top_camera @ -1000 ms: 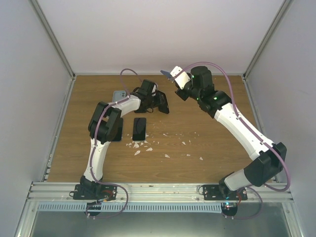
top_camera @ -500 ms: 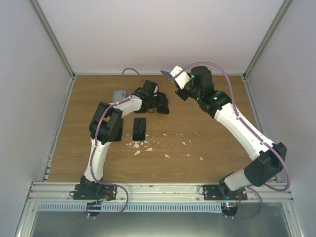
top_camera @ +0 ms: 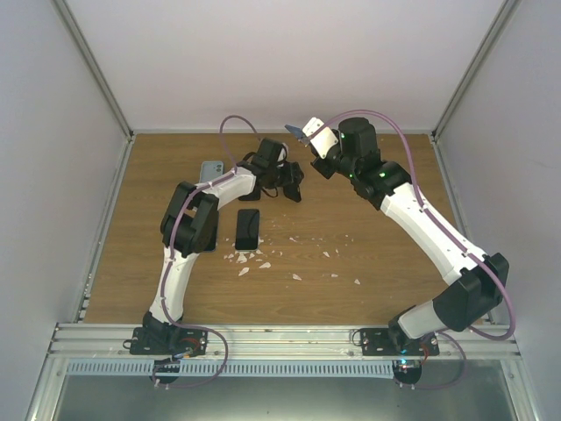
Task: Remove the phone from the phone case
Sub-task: Place the phone case at the center of the board, then place the phone at the center of the board.
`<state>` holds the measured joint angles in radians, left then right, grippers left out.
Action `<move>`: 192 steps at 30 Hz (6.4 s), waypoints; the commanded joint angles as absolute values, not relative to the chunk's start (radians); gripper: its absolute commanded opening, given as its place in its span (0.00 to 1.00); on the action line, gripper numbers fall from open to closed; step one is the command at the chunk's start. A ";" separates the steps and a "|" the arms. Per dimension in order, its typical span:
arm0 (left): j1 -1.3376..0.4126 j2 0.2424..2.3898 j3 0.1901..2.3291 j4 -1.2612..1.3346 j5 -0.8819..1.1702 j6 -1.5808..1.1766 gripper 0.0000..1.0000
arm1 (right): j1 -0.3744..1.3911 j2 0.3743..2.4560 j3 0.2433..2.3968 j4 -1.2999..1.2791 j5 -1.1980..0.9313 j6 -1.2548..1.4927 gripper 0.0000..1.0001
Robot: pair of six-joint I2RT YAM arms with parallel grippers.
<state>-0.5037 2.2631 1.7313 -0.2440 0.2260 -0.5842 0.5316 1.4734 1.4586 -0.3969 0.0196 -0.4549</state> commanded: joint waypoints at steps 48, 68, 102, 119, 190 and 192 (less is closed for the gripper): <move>-0.503 1.962 1.658 -0.216 0.137 -0.500 0.99 | 0.522 1.408 1.483 -0.293 0.109 -0.586 0.01; -0.262 1.571 1.366 -0.080 0.511 -0.567 0.99 | 0.554 1.351 1.356 -0.155 0.165 -0.888 0.00; -0.235 1.543 1.260 0.375 1.102 -0.966 0.75 | 0.775 1.155 0.728 0.884 0.243 -1.711 0.01; -0.334 1.623 1.274 0.567 1.093 -1.127 0.45 | 0.795 1.179 0.714 0.912 0.236 -1.730 0.00; -0.368 1.734 0.996 0.049 1.031 -0.593 0.00 | 0.612 1.109 0.792 0.488 0.291 -1.319 0.99; -0.378 1.746 0.978 0.062 1.023 -0.598 0.00 | 0.611 1.109 0.796 0.480 0.290 -1.315 1.00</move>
<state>-0.3599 1.7336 1.0050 0.0093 1.0290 -0.6273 0.6201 1.1187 0.7597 0.4973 0.2852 -1.3529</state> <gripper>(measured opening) 0.078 0.995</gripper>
